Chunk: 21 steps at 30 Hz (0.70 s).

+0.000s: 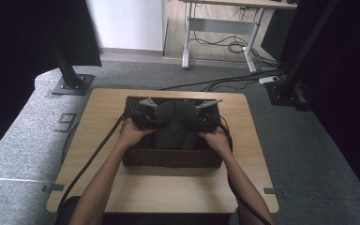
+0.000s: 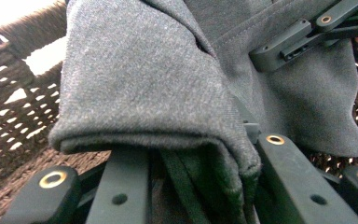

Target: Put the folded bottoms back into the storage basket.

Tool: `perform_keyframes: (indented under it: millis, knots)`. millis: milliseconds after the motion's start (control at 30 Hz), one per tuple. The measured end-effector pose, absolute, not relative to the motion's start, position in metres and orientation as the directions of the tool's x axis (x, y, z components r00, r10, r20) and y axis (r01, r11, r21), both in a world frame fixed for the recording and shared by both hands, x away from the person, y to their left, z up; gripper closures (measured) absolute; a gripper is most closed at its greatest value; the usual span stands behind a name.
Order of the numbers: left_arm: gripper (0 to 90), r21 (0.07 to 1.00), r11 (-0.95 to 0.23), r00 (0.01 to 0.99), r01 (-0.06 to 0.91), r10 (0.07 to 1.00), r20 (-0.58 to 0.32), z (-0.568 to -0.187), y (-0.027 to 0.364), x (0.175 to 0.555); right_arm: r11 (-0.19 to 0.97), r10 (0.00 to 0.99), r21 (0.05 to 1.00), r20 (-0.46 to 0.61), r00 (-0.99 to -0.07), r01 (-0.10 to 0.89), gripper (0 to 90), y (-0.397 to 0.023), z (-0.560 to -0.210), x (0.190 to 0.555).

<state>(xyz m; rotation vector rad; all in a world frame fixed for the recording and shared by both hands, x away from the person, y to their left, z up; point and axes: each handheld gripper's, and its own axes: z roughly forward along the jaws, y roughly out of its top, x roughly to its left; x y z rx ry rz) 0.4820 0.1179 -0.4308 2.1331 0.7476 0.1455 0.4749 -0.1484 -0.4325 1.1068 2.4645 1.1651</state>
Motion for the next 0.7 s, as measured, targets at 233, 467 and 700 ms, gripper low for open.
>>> perform_keyframes:
  millis: [233,467,700]
  knots:
    - [66.9,0.68,-0.517,0.782,0.52,0.609,-0.135,-0.433,0.124,0.484,0.439,0.699,0.688,0.141,-0.701,0.577,59.5,-0.133,-0.439,0.484]
    - [57.2,0.597,-0.537,0.712,0.597,0.697,-0.084,-0.445,0.118,0.493,0.442,0.761,0.612,0.13,-0.635,0.655,45.7,-0.123,-0.452,0.495]
    - [30.7,0.572,-0.527,0.618,0.629,0.785,0.042,-0.434,0.125,0.493,0.404,0.83,0.606,0.071,-0.553,0.685,22.3,-0.14,-0.453,0.499]
